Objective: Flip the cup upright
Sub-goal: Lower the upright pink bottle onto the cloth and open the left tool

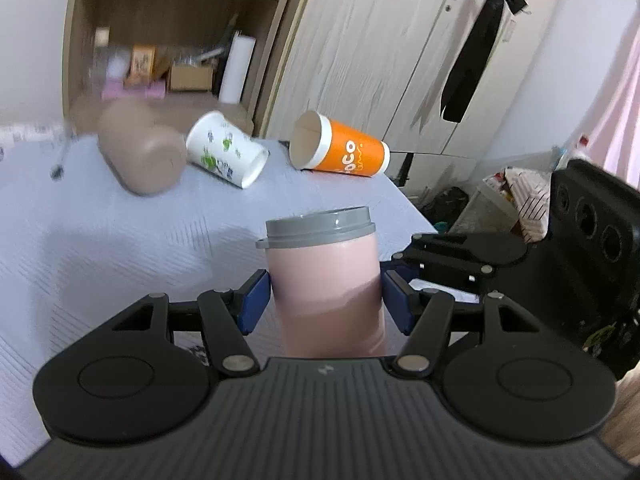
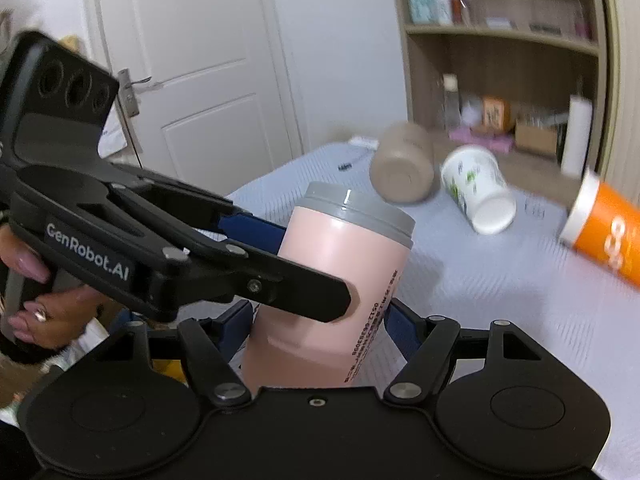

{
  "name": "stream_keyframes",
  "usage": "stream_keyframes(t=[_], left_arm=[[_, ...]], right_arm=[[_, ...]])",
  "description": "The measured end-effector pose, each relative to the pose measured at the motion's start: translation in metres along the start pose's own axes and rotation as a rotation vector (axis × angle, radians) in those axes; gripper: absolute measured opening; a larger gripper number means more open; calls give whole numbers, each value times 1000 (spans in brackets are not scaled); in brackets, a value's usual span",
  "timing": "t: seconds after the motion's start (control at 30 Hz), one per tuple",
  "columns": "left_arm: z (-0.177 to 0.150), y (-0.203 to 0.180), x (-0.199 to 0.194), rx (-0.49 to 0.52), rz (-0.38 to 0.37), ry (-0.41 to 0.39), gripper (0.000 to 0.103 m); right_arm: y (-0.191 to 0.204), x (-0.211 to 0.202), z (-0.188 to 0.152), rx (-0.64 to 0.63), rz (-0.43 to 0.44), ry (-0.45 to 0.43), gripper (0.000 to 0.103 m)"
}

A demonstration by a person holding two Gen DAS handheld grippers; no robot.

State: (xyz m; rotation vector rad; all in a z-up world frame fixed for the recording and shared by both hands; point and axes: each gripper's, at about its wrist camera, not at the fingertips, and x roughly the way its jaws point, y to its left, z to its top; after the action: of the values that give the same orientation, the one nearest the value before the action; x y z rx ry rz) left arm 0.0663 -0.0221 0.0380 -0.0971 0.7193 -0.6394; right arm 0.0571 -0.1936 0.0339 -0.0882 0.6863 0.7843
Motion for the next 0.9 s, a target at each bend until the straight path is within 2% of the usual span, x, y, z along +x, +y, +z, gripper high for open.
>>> stream_keyframes(t=[0.17,0.47,0.6,0.7,0.9], left_arm=[[0,-3,-8,36,27,-12,60],[8,-4,-10,87,53,-86,60],[13,-3,-1,109,87,-117,60],[20,2,7,111,112,-132,60],[30,12,21,106,106,-178,60]], right_arm=[[3,0,3,-16,-13,-22,75],[18,2,9,-201,-125,-99,74],[7,12,18,-149,-128,-113,74],[0,22,20,-159,-148,-147,73],[-16,35,24,-156,-180,-183,72]])
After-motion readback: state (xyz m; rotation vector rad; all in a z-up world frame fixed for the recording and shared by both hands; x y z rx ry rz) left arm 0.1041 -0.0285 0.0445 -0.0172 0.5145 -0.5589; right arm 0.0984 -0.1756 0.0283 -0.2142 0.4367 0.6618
